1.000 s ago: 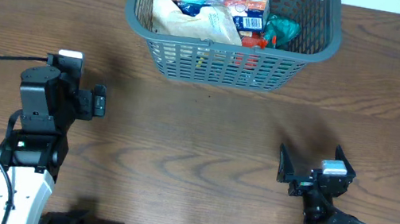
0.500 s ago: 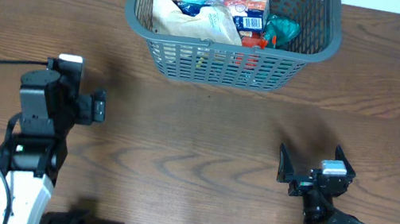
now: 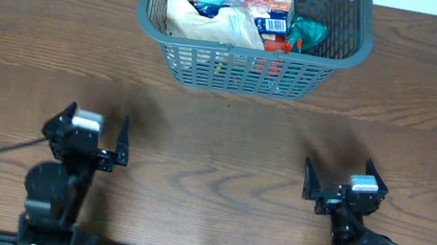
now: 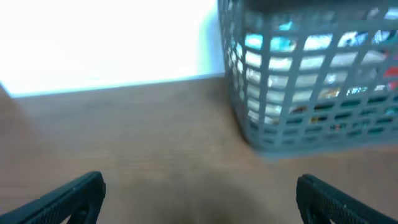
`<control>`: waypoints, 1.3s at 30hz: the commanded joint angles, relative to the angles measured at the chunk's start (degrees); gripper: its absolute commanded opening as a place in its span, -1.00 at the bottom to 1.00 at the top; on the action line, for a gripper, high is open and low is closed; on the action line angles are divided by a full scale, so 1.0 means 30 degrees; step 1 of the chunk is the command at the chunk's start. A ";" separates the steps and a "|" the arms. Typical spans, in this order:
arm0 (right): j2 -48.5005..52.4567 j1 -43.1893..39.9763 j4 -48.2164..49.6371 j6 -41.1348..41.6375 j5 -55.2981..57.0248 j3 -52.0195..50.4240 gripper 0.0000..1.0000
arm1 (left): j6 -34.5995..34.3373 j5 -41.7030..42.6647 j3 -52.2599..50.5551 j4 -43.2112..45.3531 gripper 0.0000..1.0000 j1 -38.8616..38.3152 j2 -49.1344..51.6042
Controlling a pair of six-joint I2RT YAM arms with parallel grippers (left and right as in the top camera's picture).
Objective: Pack container
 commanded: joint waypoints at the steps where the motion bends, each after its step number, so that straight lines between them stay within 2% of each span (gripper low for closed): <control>1: -0.0124 0.0146 0.0015 -0.0168 -0.0138 -0.0109 0.99 | -0.0233 0.0255 -0.1982 0.2229 0.97 -0.0284 -0.1734; 5: -0.0124 0.0146 0.0015 -0.0168 -0.0138 -0.0109 0.99 | -0.0226 0.0270 -0.3745 0.3759 0.97 -0.0619 -0.3140; 10: -0.0124 0.0146 0.0015 -0.0168 -0.0138 -0.0109 0.99 | 0.0780 0.0372 -0.3701 0.1610 0.97 -0.1231 -0.4379; 15: -0.0124 0.0146 0.0015 -0.0168 -0.0138 -0.0109 0.99 | 0.0678 0.1392 -0.3701 -0.1690 0.97 -0.1435 -0.5202; 39: -0.0124 0.0146 0.0015 -0.0175 -0.0138 -0.0109 0.99 | 0.0627 0.1472 -0.3701 -0.1552 0.97 -0.1428 -0.5151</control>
